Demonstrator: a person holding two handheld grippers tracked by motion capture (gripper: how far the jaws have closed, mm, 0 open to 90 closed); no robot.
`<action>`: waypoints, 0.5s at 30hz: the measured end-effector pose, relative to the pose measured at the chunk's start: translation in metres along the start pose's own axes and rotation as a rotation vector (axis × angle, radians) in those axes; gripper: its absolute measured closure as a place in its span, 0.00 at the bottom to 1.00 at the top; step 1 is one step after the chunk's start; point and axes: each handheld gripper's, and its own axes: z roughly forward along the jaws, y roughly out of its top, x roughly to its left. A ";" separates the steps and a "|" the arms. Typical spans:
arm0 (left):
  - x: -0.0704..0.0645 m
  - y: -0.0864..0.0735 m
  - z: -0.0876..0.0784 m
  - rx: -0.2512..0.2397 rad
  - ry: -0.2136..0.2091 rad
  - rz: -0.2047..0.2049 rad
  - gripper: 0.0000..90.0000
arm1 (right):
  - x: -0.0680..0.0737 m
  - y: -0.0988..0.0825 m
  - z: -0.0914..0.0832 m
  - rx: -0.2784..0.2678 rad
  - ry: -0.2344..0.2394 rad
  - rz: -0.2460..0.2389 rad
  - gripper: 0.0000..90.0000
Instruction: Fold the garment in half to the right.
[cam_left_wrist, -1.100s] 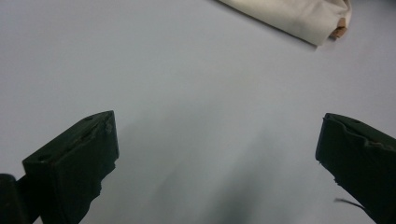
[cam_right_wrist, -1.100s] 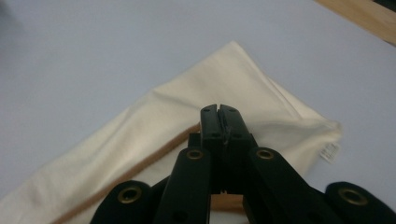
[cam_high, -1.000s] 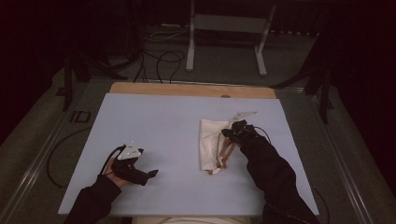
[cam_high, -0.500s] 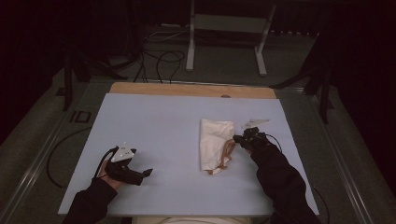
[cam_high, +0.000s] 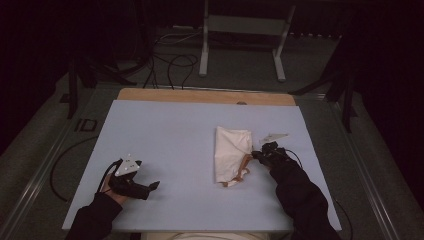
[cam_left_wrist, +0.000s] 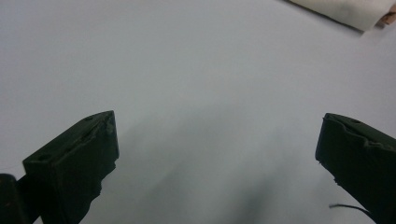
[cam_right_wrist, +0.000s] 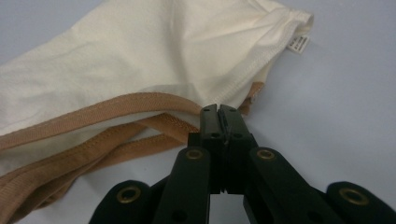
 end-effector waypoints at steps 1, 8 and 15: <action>-0.001 0.000 0.001 0.002 0.004 0.004 0.00 | 0.000 -0.001 0.000 0.001 -0.001 0.003 0.99; -0.001 -0.001 0.002 0.000 0.007 0.005 0.00 | -0.002 -0.004 0.000 0.006 -0.008 0.012 0.91; -0.003 -0.001 0.004 0.009 -0.005 0.015 0.00 | -0.008 0.000 -0.008 -0.031 -0.019 0.022 0.72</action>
